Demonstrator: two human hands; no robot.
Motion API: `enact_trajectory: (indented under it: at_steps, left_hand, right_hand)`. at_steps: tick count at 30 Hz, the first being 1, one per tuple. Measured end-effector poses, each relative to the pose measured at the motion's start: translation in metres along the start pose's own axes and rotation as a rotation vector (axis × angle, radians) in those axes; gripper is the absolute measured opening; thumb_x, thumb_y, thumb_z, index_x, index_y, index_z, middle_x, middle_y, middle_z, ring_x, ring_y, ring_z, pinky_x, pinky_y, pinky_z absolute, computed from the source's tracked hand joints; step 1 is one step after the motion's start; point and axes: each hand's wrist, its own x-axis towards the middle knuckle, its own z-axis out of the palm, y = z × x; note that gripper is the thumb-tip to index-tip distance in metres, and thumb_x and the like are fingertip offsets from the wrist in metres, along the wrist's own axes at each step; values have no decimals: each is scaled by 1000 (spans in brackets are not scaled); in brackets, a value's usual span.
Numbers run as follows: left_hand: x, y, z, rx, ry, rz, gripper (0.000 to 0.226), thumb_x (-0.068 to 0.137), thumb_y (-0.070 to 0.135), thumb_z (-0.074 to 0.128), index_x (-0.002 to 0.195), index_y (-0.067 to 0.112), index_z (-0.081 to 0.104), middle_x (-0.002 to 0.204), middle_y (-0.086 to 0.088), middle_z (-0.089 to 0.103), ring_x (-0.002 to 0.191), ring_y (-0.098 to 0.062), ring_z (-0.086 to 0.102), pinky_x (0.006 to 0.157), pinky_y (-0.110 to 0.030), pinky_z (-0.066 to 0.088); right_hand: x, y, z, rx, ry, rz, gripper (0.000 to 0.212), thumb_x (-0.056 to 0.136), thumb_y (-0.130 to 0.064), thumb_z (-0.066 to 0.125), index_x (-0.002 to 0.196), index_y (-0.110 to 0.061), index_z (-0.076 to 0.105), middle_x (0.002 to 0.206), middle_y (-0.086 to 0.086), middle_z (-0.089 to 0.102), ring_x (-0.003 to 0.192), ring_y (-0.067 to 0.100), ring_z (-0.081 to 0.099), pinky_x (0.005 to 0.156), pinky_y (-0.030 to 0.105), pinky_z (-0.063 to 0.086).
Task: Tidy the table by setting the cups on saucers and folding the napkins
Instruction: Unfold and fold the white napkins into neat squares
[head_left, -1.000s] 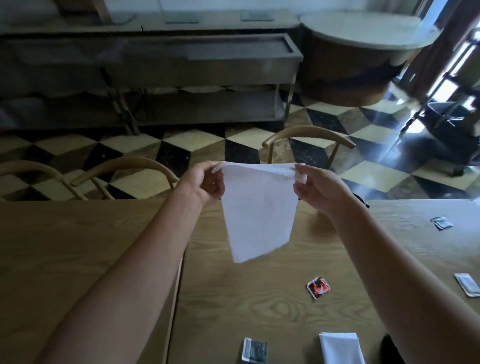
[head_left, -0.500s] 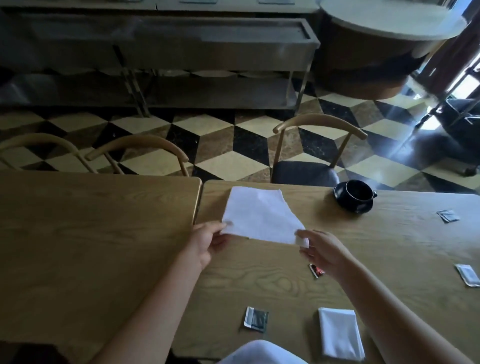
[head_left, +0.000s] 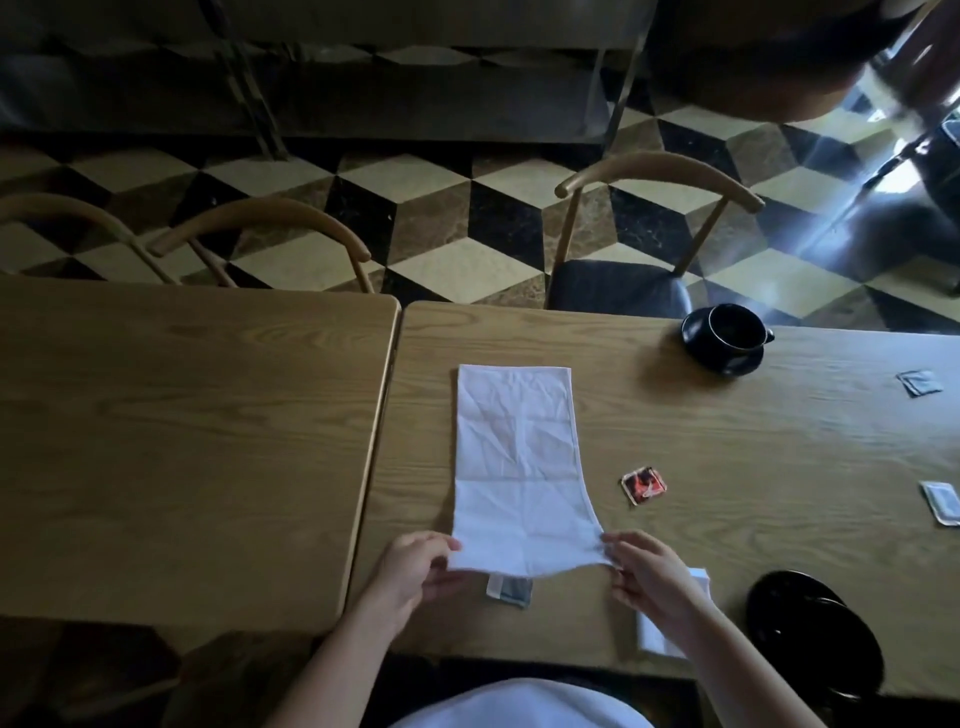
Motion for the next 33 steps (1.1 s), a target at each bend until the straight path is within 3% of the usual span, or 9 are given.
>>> enact_trajectory:
  at_steps: [5,9,11,14,17,20,23,28,33]
  left_hand:
    - [19,38,7,-2,-80,55,24,82,-12,48,92,-3,68,92,-25,75,82,-33,75,67,-38,61]
    - [40,74,18,178,11,166,6,85,5,70,81,10,70,61,-5,66,47,-13,58,48,-21,46]
    - [59,92,23,244,126,246,5,84,12,74,80,13,71,51,7,56,42,-7,43,47,-20,36]
    - [93,121,33,288,214,346,4,83,17,75,87,16,75,52,14,60,48,-6,44,51,-22,37]
    - [123,147,47,249,218,370,5,86,15,71,82,13,73,69,0,66,61,-13,52,60,-26,40]
    - [154,161,59,217,228,338,10,87,10,68,78,11,71,81,-11,69,76,-21,60,76,-34,46]
    - [186,163,67,332,305,315,19,84,17,70,71,3,68,71,-10,65,70,-20,57,71,-33,44]
    - [217,171,79,470,473,332,17,81,20,72,66,13,65,59,3,56,61,-16,50,56,-26,37]
    - [231,178,85,474,506,308,17,79,16,67,70,17,53,64,2,53,65,-21,50,60,-28,39]
  right_hand:
    - [20,-47,-2,77,-104,-71,16,97,-9,55,99,-6,71,76,-2,74,75,17,73,78,31,54]
    - [47,-88,-2,106,-187,-105,12,95,-11,57,97,-5,66,105,10,78,99,23,75,87,34,53]
    - [60,-108,0,-2,-213,-143,10,89,-12,67,92,-5,73,102,9,78,93,18,75,80,29,53]
    - [88,-139,5,-223,-107,-264,12,86,-22,74,77,-13,76,78,2,70,63,8,60,58,21,47]
    - [126,-166,12,-389,-30,-377,19,85,-31,73,86,-13,75,70,0,55,63,11,47,60,28,35]
    - [163,-182,24,-392,-22,-366,19,88,-25,72,92,-6,74,79,21,64,73,16,52,66,35,41]
    - [203,-183,34,-430,13,-296,22,89,-22,70,94,0,73,77,16,67,75,20,57,69,35,44]
    - [240,-184,44,-657,158,-279,21,83,-31,70,70,-15,71,63,1,67,71,24,63,61,30,40]
    - [249,-181,52,-548,145,-246,17,84,-29,71,94,-15,72,75,1,73,74,21,69,68,30,51]
